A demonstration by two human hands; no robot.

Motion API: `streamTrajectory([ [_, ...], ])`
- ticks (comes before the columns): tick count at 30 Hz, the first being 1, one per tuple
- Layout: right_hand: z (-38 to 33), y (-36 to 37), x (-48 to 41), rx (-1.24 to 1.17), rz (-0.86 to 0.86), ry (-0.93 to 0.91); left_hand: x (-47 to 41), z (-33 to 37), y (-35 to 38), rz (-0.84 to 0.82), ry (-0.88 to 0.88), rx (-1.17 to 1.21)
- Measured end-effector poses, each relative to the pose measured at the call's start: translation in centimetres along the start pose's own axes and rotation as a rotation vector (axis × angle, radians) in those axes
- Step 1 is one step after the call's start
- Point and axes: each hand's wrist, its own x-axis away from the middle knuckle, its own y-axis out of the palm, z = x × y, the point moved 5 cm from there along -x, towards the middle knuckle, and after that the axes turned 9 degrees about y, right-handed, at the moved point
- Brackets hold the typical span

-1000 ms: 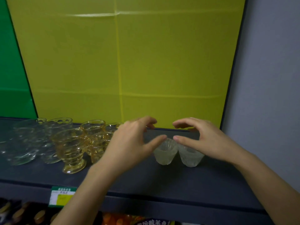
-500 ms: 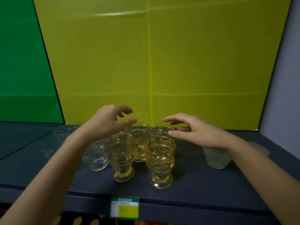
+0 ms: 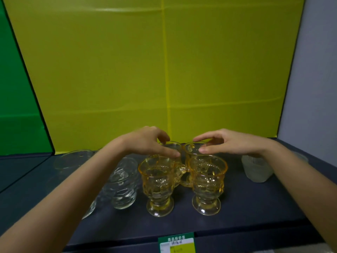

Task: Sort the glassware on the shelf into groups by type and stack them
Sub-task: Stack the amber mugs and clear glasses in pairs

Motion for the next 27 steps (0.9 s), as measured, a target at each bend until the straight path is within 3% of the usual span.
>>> streamTrajectory([
  [6, -0.8, 0.0, -0.9, 0.072, 0.025, 0.075, -0.4, -0.8, 0.1, -0.029, 0.011, 0.061],
  [11, -1.7, 0.0, -2.1, 0.401, 0.144, 0.182, -1.1, -1.9, -0.1, -0.034, -0.006, 0.089],
  [19, -1.3, -0.9, -2.7, 0.274, 0.064, 0.096, -1.4, -3.0, -0.2, -0.013, -0.021, 0.183],
  [23, -0.7, -1.3, -3.0, 0.388, 0.123, 0.088, -1.2, -3.5, -0.1, 0.022, -0.036, 0.205],
  [27, -0.5, -1.4, -3.0, 0.311, 0.110, 0.054, -1.0, -3.6, 0.0, 0.050, -0.023, 0.218],
])
